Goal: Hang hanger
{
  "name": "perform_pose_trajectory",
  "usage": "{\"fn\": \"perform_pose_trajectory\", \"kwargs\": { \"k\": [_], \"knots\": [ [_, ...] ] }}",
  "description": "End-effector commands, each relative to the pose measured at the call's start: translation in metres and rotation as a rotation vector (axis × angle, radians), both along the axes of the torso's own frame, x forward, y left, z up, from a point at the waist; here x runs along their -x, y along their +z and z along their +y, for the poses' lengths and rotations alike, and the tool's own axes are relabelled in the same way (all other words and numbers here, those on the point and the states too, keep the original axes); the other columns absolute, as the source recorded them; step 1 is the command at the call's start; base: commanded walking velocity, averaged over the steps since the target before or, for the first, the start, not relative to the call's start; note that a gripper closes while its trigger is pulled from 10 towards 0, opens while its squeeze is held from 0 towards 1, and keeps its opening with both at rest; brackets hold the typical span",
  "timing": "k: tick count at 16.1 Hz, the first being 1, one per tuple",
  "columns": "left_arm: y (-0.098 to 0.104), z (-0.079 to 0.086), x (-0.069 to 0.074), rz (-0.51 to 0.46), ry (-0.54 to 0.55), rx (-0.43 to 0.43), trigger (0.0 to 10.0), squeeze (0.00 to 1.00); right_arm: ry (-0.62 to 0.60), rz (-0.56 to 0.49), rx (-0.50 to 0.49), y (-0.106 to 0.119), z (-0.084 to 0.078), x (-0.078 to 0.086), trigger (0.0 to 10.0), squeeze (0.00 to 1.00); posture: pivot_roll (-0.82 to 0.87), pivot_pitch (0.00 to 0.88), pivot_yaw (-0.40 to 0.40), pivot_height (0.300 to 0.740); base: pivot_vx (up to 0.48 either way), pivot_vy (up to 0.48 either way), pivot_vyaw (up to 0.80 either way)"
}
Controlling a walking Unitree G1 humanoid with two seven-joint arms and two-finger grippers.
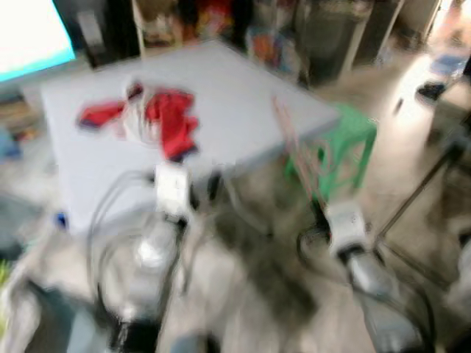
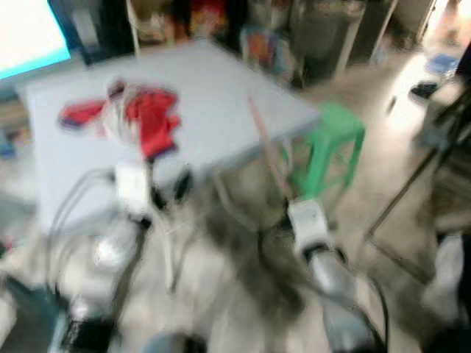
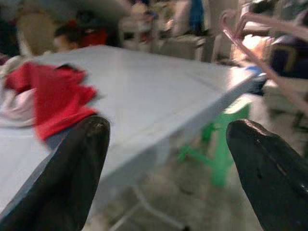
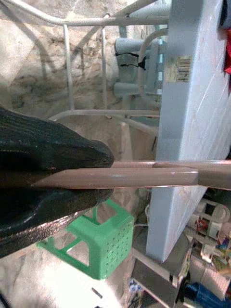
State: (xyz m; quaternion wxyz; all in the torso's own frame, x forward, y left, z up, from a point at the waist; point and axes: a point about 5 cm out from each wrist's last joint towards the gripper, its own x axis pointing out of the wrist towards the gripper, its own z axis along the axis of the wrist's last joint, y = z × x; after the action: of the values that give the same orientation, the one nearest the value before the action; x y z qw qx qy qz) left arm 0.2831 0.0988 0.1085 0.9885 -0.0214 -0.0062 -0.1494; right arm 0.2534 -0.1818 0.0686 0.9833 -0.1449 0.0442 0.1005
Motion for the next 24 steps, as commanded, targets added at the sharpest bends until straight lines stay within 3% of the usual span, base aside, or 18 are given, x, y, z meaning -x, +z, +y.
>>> {"fn": "perform_pose_trajectory", "kwargs": {
  "k": [1, 13, 18, 24],
  "knots": [
    [0.007, 0.002, -0.004, -0.019, -0.003, -0.002, 10.0, 0.00, -0.003, -0.030, -0.007, 0.007, 0.002, -0.004, 10.0, 0.00, -0.06, 0.000, 0.060, 0.740, 0.000, 0.000, 0.00],
    [0.003, -0.001, -0.002, -0.003, -0.029, -0.004, 10.0, 0.00, -0.003, -0.012, -0.003, 0.005, 0.003, -0.003, 10.0, 0.00, -0.07, 0.000, 0.060, 0.740, 0.000, 0.294, -0.78],
    [-0.002, -0.001, 0.001, 0.007, -0.040, -0.021, 10.0, 0.00, -0.015, -0.012, -0.001, 0.006, -0.001, -0.006, 10.0, 0.00, -0.06, 0.000, 0.062, 0.740, 0.000, 0.000, -0.80],
    [-0.032, 0.025, 0.012, 0.091, 0.053, -0.049, 10.0, 0.00, -0.034, 0.042, 0.014, -0.007, -0.001, 0.003, 10.0, 0.00, -0.06, 0.000, 0.051, 0.740, 0.000, 0.000, -0.53]
  ]
}}
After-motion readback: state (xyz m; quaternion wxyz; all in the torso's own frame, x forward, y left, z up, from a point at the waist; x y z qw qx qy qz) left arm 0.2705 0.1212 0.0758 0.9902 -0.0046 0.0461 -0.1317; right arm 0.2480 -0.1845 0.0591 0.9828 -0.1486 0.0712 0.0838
